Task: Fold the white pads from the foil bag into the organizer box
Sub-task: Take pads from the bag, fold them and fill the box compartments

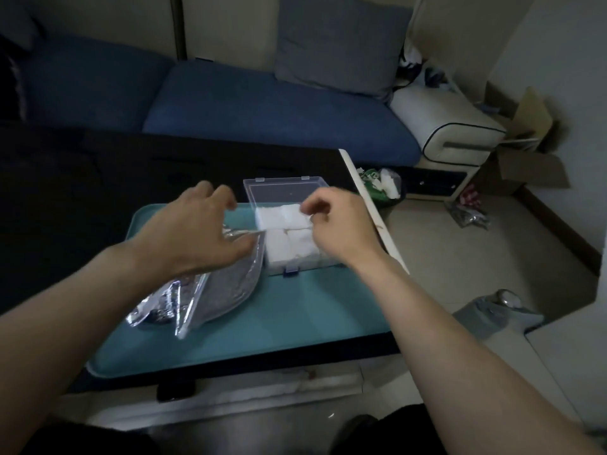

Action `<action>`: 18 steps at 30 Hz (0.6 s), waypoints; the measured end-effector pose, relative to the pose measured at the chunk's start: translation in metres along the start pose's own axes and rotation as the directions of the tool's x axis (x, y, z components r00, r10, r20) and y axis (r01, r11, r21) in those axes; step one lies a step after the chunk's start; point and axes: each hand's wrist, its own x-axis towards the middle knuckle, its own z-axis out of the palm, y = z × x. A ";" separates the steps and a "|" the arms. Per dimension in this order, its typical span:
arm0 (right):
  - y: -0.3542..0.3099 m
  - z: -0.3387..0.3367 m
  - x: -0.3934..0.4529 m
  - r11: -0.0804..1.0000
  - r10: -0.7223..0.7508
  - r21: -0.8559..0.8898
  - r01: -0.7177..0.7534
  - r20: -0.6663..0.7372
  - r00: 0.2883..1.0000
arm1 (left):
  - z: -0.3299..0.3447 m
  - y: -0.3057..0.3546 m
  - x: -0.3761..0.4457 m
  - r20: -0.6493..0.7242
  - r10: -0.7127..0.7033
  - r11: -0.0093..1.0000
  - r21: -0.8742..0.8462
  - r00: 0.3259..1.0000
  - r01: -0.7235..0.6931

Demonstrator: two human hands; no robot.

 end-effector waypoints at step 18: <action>-0.046 0.102 -0.026 0.949 -0.010 -0.261 0.178 0.537 0.844 | 0.016 -0.055 -0.007 0.322 -0.214 0.903 -0.295 0.922 0.313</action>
